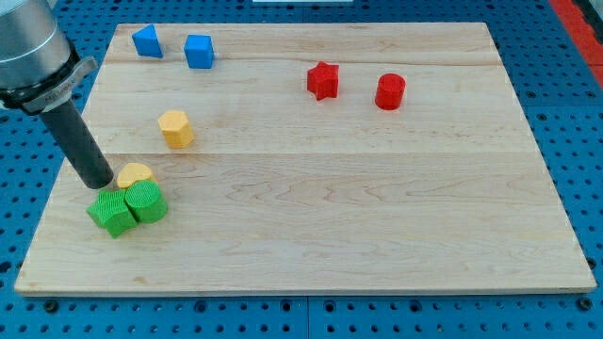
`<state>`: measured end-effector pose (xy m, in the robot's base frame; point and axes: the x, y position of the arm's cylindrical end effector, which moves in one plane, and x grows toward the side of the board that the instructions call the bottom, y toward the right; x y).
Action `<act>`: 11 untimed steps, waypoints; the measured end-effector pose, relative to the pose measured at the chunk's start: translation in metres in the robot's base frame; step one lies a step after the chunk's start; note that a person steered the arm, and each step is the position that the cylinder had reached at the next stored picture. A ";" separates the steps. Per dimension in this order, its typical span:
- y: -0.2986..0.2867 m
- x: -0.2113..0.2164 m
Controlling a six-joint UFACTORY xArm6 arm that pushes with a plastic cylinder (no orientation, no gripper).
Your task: Push the yellow hexagon towards right
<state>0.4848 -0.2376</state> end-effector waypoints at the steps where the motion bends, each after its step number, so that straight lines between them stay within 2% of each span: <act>1: 0.003 -0.008; 4: 0.005 -0.028; 5: 0.009 -0.079; 6: 0.075 -0.088; 7: 0.167 -0.090; 8: 0.219 -0.081; 10: 0.150 -0.064; 11: 0.194 -0.041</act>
